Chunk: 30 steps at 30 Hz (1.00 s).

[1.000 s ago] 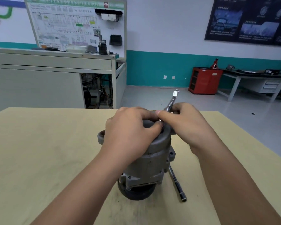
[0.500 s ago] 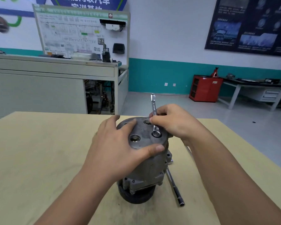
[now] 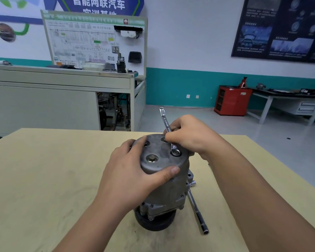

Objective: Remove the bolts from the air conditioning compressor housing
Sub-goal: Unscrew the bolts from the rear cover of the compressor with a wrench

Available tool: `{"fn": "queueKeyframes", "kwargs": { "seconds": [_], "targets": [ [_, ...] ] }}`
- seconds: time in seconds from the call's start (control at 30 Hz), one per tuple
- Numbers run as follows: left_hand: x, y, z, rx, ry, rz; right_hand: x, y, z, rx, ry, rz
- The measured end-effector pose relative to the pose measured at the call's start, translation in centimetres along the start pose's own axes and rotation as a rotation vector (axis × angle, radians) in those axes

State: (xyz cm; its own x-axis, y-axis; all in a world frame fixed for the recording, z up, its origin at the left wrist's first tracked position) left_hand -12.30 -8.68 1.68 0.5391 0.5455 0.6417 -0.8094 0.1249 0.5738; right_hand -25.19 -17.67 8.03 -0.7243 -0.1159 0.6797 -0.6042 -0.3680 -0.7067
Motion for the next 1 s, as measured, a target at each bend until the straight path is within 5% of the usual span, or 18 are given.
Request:
{"fn": "queueKeyframes", "kwargs": {
  "seconds": [0.57, 1.0],
  "targets": [
    [-0.1, 0.7, 0.2, -0.044, -0.003, -0.009, -1.2, -2.2, -0.2, 0.163, 0.079, -0.383],
    [-0.4, 0.4, 0.2, -0.125, 0.152, -0.054, -3.0, -3.3, -3.7, 0.436, 0.231, -0.369]
  ]
}}
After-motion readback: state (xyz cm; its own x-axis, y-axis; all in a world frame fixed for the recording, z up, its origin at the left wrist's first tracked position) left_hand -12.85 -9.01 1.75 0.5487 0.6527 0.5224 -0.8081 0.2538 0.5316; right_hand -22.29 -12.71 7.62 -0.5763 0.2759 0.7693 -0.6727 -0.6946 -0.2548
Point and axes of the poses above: each hand's wrist, its own z-axis towards the middle knuckle, its own x-axis out of the back of the hand, y = z × x, the point moved 1 cm from there along z, towards the middle knuckle, and after that the axes turned 4 degrees about y, right-handed, at the moved point
